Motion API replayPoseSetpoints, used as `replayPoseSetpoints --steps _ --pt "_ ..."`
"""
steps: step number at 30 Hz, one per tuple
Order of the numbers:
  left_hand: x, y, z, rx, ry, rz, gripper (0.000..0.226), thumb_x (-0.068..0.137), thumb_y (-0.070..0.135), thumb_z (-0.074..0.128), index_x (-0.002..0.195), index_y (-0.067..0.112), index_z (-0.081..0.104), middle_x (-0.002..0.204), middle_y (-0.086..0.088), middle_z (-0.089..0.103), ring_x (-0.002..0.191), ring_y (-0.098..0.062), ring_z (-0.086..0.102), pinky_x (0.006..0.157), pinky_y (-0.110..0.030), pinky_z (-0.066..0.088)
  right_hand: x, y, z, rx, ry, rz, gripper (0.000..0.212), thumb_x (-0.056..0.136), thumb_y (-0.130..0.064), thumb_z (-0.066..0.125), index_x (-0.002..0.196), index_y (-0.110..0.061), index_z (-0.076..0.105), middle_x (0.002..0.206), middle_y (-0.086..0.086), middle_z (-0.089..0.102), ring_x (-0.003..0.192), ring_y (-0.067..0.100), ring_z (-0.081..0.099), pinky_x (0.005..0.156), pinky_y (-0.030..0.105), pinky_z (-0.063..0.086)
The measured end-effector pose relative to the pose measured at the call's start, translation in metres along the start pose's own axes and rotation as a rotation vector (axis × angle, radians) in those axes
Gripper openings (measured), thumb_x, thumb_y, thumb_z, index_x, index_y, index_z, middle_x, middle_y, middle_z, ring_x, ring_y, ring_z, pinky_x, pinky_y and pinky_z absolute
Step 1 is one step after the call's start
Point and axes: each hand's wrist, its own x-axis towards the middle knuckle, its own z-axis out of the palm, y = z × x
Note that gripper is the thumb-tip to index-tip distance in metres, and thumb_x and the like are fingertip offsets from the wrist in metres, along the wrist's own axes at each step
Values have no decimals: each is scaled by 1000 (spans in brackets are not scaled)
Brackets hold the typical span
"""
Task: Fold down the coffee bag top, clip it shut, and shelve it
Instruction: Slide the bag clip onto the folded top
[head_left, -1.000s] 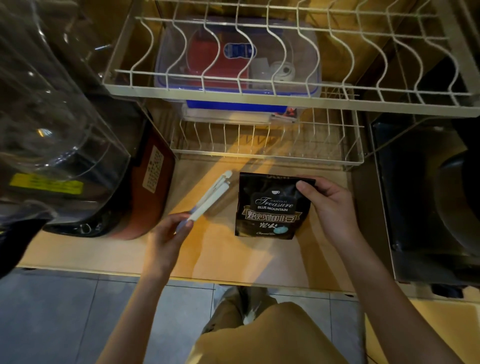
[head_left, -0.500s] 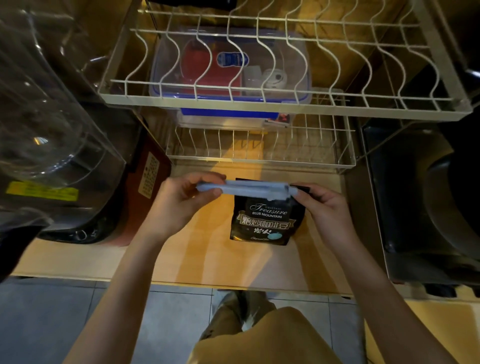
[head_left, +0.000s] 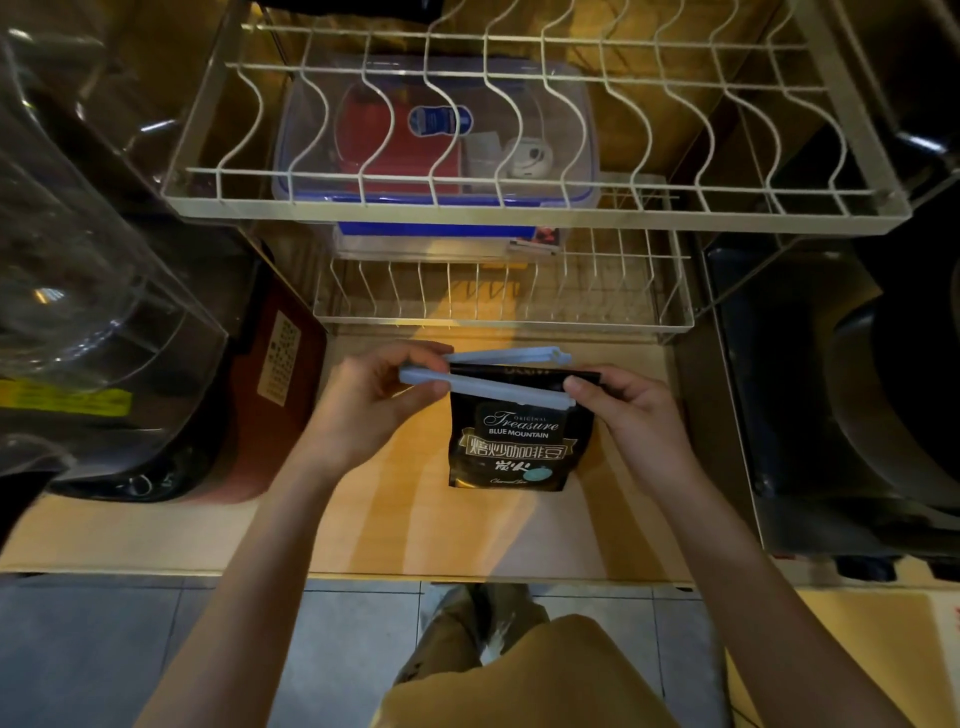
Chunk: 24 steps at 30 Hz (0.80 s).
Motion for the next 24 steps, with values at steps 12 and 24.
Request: replayPoseSetpoints --steps 12,24 --pt "10 0 18 -72 -66 -55 51 74 2 67 115 23 44 105 11 63 103 -3 58 85 -20 50 4 -24 -3 -140 7 165 14 75 -6 68 84 -15 71 101 5 64 83 4 59 63 5 45" --pt "9 1 20 50 -38 -9 38 74 5 69 100 31 59 97 16 63 96 -6 61 85 -34 52 1 -25 8 -699 92 -95 16 83 -21 62 96 -16 71 71 -10 45 91 16 37 69 24 25"
